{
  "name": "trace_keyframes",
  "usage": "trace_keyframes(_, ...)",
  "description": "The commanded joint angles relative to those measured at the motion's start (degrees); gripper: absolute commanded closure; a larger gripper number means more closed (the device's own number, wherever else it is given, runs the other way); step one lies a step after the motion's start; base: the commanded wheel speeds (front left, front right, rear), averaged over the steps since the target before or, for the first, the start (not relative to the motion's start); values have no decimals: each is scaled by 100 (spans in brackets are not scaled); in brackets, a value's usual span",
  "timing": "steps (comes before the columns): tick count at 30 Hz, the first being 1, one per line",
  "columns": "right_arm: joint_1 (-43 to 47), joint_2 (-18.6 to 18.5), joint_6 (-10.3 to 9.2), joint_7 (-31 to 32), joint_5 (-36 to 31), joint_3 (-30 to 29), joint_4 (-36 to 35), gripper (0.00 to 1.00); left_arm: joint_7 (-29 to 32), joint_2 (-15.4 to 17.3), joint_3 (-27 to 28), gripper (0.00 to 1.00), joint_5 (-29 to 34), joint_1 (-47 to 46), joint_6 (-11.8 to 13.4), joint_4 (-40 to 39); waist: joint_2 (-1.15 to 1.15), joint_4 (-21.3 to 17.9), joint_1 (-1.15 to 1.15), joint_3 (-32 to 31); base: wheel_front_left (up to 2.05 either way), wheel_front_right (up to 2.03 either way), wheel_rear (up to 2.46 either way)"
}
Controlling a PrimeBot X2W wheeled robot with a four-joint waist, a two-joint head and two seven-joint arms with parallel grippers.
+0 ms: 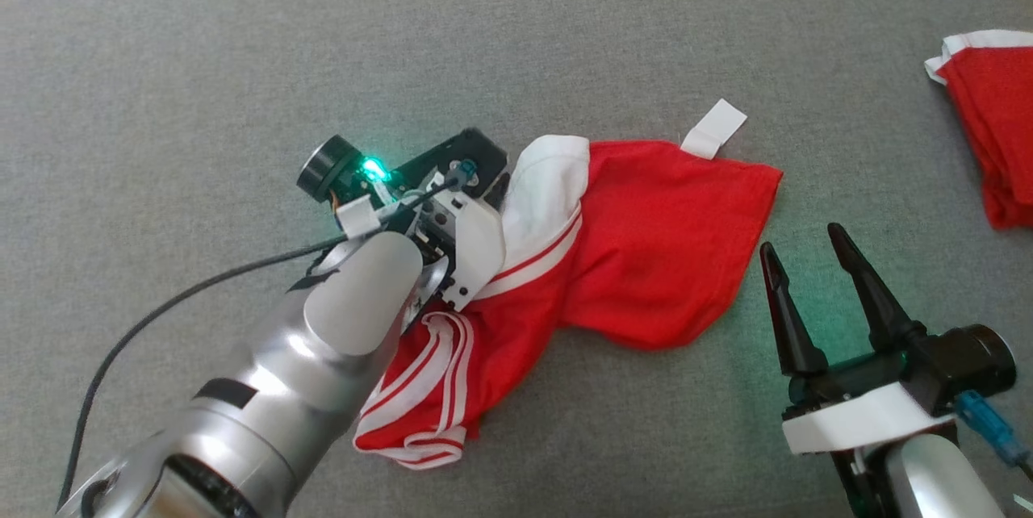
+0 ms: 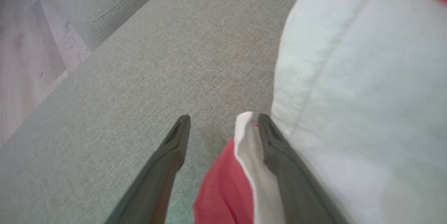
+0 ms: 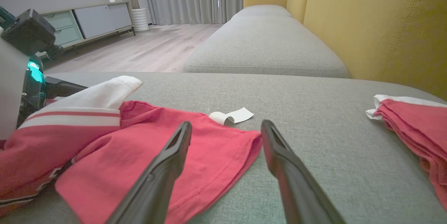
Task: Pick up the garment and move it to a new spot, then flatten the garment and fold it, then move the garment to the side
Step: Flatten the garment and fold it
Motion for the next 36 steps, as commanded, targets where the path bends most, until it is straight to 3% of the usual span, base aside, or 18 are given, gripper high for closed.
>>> trace_keyframes(1, -70, -57, 37, -37, -24, 103, -159, 0, -82, 45, 89, 7, 24, -176, 18, -99, 0, 16, 0, -31, 0, 0, 0)
trace_keyframes(2, -61, -47, 37, -37, -27, 105, -152, 0, -173, 35, 62, 18, 33, -160, 47, -105, 0, 26, 0, -55, 0, 0, 0)
trace_keyframes(4, -51, -31, 37, -37, -22, 107, -151, 0, -275, 20, -2, 55, 28, -97, 61, -117, 0, 45, 0, -85, 0, 0, 0)
trace_keyframes(6, -46, -21, 37, -37, -18, 108, -147, 0, -384, 10, -73, 100, 33, -45, 59, -142, 0, 61, 0, -112, 0, 0, 0)
trace_keyframes(13, -19, 14, 37, -37, -12, 143, -95, 0, -842, -6, -139, 100, -26, 33, 146, -166, 0, 63, 0, -246, 0, 0, 0)
trace_keyframes(20, 184, 29, 37, -37, 22, -30, -85, 0, -1808, 83, 147, 100, -186, 206, 527, -623, 0, 170, 0, -618, 0, 0, 0)
trace_keyframes(25, 211, 13, 37, -37, 205, -283, 207, 0, -2113, 548, 491, 100, -453, 378, 550, -1261, 0, 303, 0, -770, 0, 0, 0)
trace_keyframes(29, -140, -31, 37, -30, 466, -507, 920, 0, -1974, 1030, 721, 100, -687, 528, 476, -1845, 0, 314, 0, -796, 0, 0, 0)
trace_keyframes(36, -1341, -105, 37, 609, 979, -445, 2205, 0, -1557, 1692, 876, 100, -757, 766, 642, -2827, 0, 315, 0, -668, 0, 0, 0)
